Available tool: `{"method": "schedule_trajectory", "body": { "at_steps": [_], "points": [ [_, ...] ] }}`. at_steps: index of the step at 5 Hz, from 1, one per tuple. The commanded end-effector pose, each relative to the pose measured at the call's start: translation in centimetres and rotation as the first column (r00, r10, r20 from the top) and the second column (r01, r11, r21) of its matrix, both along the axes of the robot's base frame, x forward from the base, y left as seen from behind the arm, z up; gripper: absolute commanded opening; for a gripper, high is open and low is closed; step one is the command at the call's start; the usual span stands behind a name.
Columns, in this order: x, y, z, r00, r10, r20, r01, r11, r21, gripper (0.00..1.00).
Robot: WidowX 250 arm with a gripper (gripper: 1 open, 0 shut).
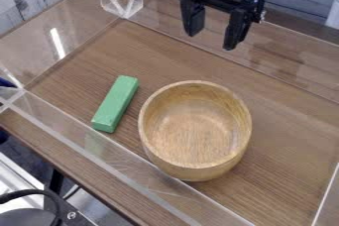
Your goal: Put the green block in the brown bowl
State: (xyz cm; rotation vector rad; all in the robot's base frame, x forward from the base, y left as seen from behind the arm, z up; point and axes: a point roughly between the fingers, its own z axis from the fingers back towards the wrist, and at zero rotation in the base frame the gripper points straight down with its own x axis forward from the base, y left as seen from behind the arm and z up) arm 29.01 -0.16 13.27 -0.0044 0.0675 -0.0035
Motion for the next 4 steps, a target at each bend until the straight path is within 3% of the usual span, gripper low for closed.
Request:
{"method": "schedule_trajectory", "body": {
  "at_steps": [1,2,3,4],
  "points": [
    [-0.4,0.3,-0.7,1.000,-0.004,-0.023,0.005,1.000,0.005,1.00],
    [-2.1,1.9,-1.1,1.000,0.008,-0.030,-0.007,1.000,0.011,1.00],
    [-4.5,4.0,-1.3,0.999,0.033,-0.009,-0.033,0.999,0.012,1.00],
    [-5.9,6.8,-1.6,0.998,0.068,0.004,-0.068,0.997,0.018,1.00]
  ]
}}
